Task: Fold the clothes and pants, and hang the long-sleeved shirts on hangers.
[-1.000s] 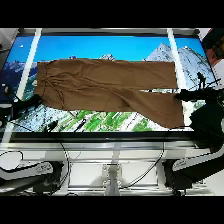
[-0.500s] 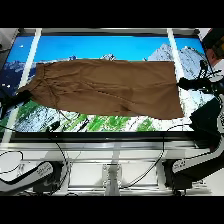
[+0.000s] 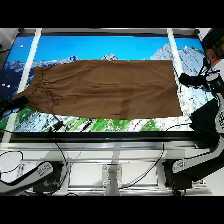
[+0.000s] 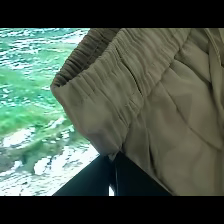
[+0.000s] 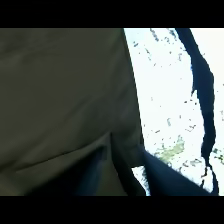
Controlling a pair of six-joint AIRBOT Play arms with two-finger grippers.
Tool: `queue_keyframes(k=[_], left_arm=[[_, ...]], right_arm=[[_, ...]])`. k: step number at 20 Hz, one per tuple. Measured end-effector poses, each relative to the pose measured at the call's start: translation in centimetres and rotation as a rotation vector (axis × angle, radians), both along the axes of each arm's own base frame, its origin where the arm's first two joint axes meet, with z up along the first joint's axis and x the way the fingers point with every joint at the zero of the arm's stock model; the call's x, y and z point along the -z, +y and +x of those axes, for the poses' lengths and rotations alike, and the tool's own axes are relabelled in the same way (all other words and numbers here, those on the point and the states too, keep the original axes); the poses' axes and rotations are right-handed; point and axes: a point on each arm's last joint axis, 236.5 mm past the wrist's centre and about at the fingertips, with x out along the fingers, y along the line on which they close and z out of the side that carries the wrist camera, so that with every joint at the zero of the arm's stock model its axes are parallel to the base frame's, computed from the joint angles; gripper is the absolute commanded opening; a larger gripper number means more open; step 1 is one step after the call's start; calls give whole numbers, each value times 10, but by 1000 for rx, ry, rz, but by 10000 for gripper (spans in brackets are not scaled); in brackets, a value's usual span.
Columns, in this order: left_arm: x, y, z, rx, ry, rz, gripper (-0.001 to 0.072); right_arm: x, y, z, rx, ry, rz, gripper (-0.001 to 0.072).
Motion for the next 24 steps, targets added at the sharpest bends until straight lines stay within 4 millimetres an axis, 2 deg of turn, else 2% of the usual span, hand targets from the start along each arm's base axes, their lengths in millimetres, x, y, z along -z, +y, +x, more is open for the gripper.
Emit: queue_keyframes(k=[1, 2, 3, 4, 5, 9, 11, 13, 14, 15, 16, 17, 20, 24], left_arm=[[1, 0, -1, 3, 6, 0, 36], [2, -1, -2, 4, 10, -2, 36], [2, -1, -2, 4, 13, -2, 36], [3, -2, -3, 7, 18, -3, 36], [3, -2, -3, 7, 20, -4, 36], [4, -2, -4, 7, 24, -6, 35], [4, -3, -5, 9, 26, -7, 36], [4, -3, -5, 9, 26, -8, 36], [4, -3, -5, 9, 26, -8, 36], [4, -3, -5, 9, 26, -8, 36], [4, -3, -5, 9, 27, -8, 36], [4, -3, -5, 9, 28, -9, 36], [5, -4, -6, 12, 33, -14, 36], [6, -5, -7, 14, 38, -18, 36]], right_arm=[[0, 2, -1, -3, 7, 8, 427], [-1, 3, -3, -7, 12, 12, 425], [-4, 4, -6, -14, 20, 13, 329], [-7, 5, -11, -28, 34, 13, 107], [-12, 7, -18, -45, 50, 14, 13], [-46, 8, -57, -113, 116, -2, 8], [-60, 6, -89, -136, 166, -23, 8], [-64, 0, -131, -119, 223, -35, 8], [-61, 0, -155, -107, 257, -24, 33], [-58, 4, -178, -87, 278, 0, 214], [-54, 10, -199, -70, 301, 35, 494], [-49, 20, -216, -57, 321, 78, 533], [-32, 49, -253, -4, 385, 211, 531], [-9, 74, -279, 75, 453, 332, 520]])
